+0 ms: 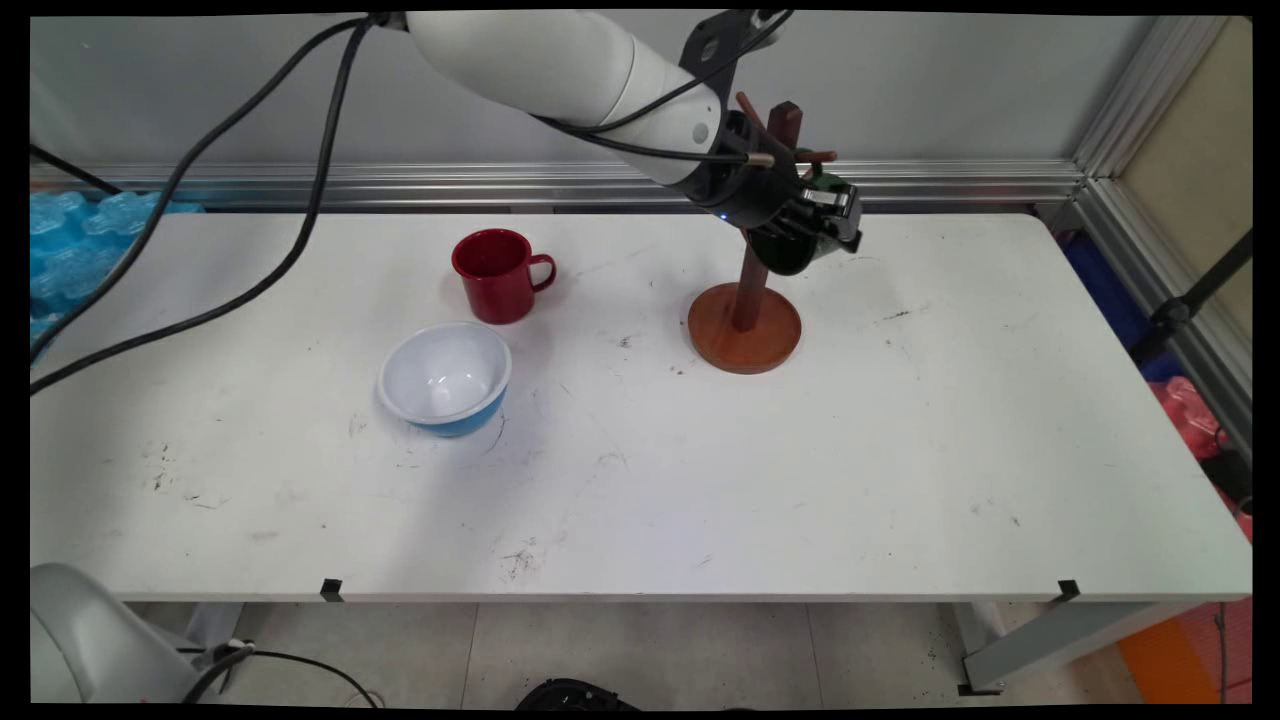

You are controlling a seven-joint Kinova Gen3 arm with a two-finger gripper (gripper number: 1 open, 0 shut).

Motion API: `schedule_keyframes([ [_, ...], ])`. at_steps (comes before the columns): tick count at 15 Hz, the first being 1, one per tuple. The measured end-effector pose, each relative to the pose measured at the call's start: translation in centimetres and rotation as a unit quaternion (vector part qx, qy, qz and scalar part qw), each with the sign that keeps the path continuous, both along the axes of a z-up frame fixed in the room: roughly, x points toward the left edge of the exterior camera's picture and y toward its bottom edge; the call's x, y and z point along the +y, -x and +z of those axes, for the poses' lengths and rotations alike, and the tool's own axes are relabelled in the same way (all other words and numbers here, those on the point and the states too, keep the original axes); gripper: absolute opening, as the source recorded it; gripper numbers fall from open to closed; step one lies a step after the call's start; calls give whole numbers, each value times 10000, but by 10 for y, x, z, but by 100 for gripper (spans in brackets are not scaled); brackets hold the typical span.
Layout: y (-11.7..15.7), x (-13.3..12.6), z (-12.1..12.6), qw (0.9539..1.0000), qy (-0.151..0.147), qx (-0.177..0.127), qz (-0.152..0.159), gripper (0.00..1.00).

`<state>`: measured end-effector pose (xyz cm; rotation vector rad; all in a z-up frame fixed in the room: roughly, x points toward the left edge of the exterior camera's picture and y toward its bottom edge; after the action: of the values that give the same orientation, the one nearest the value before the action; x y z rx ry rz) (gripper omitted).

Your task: Pick up the green mug from the rack, then place the picked object on the table

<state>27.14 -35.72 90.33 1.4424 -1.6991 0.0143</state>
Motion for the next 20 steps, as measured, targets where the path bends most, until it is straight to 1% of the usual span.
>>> schedule_keyframes([
  [10,-3,4,-5,9999,-70,-5,122,0],
  [15,-4,4,-3,9999,-54,6,146,0],
  [20,0,4,3,9999,2,58,106,0],
])
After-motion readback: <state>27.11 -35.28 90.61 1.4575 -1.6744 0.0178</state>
